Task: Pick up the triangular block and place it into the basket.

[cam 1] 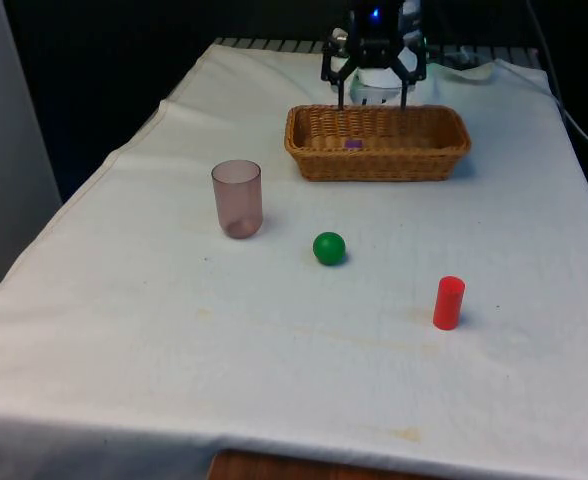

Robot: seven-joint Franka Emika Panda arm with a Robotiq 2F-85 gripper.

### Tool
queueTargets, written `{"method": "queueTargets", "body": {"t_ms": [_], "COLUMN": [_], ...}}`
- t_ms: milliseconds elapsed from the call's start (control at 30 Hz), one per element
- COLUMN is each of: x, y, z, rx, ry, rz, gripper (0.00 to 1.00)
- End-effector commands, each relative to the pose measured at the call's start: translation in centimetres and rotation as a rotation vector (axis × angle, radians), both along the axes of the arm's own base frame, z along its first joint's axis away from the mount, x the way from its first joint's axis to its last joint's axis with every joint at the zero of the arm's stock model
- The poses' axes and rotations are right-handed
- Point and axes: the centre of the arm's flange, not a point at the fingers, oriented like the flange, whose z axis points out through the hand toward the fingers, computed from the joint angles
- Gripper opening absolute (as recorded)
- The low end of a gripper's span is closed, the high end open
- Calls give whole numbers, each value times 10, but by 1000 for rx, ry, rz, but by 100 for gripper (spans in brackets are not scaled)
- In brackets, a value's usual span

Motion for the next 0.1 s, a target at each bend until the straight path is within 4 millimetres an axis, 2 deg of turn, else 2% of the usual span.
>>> {"method": "queueTargets", "body": {"t_ms": [0,67], "x": [2,1], "y": [0,0], "z": [6,7], "rx": [0,4], "ry": [4,-1], "rz": [0,0], "gripper": [100,100]}}
